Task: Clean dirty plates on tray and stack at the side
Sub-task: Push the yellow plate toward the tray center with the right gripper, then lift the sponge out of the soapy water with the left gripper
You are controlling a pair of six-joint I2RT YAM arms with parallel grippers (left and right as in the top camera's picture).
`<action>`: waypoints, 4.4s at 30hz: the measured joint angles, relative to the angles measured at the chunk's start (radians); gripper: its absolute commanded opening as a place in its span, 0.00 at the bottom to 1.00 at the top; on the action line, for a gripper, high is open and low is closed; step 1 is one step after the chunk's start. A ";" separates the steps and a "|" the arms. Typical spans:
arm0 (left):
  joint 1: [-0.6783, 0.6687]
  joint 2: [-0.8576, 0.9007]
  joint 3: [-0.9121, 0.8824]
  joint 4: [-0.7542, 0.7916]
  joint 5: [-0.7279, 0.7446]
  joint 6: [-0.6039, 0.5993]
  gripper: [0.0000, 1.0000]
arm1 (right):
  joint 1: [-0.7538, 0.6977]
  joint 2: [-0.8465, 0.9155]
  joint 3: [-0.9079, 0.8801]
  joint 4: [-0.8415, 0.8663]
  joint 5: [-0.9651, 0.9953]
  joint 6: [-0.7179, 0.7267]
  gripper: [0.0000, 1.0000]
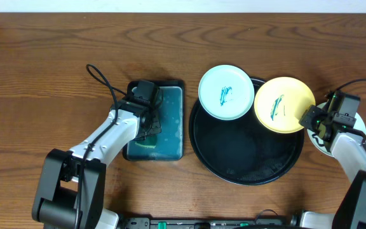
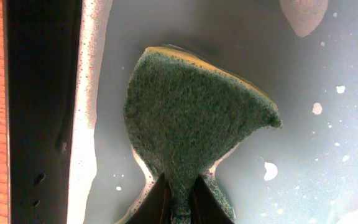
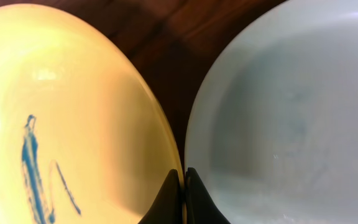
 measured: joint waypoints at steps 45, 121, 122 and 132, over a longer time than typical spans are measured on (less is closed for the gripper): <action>0.002 0.000 -0.001 -0.003 0.020 0.000 0.08 | 0.283 -0.139 -0.166 -0.200 -0.182 -0.061 0.01; 0.022 -0.443 0.002 0.004 0.183 0.056 0.08 | 0.285 -0.143 -0.175 -0.181 -0.185 -0.062 0.01; 0.022 -0.443 0.002 0.004 0.183 0.056 0.08 | 0.285 -0.143 -0.175 -0.181 -0.185 -0.062 0.01; 0.022 -0.443 0.002 -0.008 0.183 0.056 0.08 | 0.285 -0.143 -0.175 -0.182 -0.185 -0.062 0.01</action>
